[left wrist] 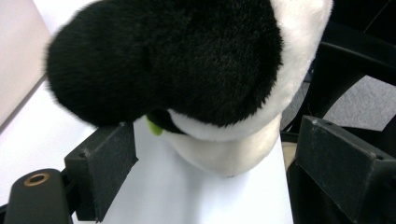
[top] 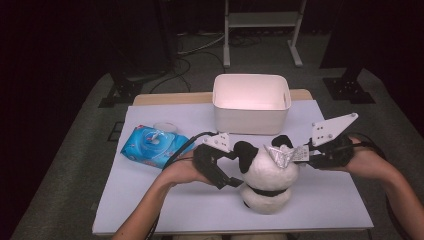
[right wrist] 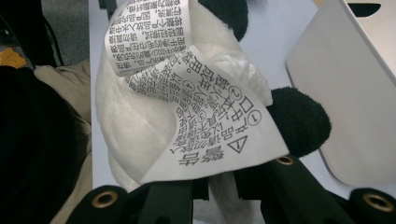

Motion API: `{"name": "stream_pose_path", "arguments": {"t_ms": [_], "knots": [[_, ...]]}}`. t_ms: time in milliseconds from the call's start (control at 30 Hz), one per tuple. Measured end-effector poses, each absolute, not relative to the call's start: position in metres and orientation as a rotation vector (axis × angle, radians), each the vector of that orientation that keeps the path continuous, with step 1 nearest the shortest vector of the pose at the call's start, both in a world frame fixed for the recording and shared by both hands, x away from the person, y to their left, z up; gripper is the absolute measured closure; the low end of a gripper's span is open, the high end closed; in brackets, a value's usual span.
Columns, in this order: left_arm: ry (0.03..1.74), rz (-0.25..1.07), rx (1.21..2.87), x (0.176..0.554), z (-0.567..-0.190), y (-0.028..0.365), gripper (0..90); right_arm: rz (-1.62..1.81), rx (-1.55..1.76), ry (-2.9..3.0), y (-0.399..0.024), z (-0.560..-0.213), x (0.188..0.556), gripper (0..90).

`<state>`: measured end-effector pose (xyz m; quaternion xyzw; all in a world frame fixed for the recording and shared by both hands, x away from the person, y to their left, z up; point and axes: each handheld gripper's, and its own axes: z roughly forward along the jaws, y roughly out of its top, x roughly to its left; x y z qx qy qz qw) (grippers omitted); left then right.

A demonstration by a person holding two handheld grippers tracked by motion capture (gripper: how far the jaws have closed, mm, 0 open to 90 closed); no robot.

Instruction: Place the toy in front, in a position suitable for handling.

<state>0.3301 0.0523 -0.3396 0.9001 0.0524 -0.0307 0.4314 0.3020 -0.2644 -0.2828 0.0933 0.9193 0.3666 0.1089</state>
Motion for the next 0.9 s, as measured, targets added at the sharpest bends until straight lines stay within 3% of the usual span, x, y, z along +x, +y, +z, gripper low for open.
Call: {"name": "stream_pose_path", "arguments": {"t_ms": [167,433,900], "knots": [[0.138,-0.121,2.211,0.330,-0.351,0.040,11.9,1.081,0.265,2.703,-0.263,-0.282,0.302,77.7],[0.156,-0.176,2.132,0.335,-0.358,0.032,19.3,1.127,0.265,2.678,-0.264,-0.282,0.301,77.5],[0.156,-0.090,2.172,0.337,-0.329,0.058,19.5,1.269,0.216,2.677,-0.247,-0.286,0.306,77.4]]}}
